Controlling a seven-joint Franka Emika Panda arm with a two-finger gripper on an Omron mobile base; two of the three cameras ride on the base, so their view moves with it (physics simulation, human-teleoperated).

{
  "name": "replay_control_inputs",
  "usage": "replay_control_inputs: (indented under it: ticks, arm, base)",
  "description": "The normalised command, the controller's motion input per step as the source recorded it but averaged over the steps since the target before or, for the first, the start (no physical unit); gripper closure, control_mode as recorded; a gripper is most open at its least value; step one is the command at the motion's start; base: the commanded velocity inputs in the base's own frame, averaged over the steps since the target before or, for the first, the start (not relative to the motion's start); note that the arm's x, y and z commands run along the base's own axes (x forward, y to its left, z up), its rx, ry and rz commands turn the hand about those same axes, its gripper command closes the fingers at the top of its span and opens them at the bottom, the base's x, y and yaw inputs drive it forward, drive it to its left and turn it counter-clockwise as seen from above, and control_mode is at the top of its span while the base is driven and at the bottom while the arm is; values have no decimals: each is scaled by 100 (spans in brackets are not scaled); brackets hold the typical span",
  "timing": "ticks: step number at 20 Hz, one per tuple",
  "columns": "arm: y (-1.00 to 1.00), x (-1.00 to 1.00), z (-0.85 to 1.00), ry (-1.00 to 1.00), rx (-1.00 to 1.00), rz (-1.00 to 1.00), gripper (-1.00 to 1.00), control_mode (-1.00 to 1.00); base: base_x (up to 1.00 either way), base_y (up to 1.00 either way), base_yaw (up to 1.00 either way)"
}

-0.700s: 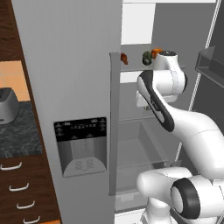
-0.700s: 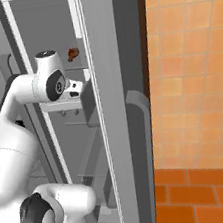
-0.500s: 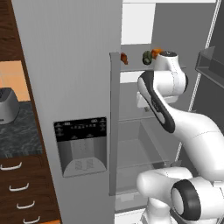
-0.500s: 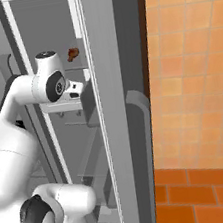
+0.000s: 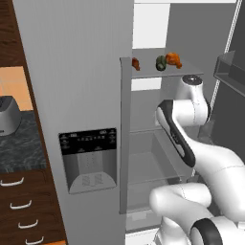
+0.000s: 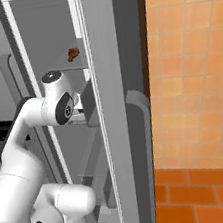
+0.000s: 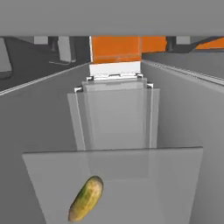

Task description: Place one cucumber and one chicken drumstick in each tupperware on the nearby counter, to pack two identical lunches.

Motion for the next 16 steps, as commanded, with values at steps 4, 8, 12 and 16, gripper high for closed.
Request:
replay_control_inputs:
  ticks: [4, 8, 12, 16]
  arm:
    - [-16, 34, -22, -19, -1, -18, -100, -100]
    - [-34, 55, -1, -3, 6, -16, -100, -100]
    - [-14, 71, 0, 1, 6, -3, -100, -100]
    - [-2, 84, 0, 7, 3, -1, -100, -100]
  base:
    - [0, 0, 0]
    - [0, 0, 0]
    - [0, 0, 0]
    - [0, 0, 0]
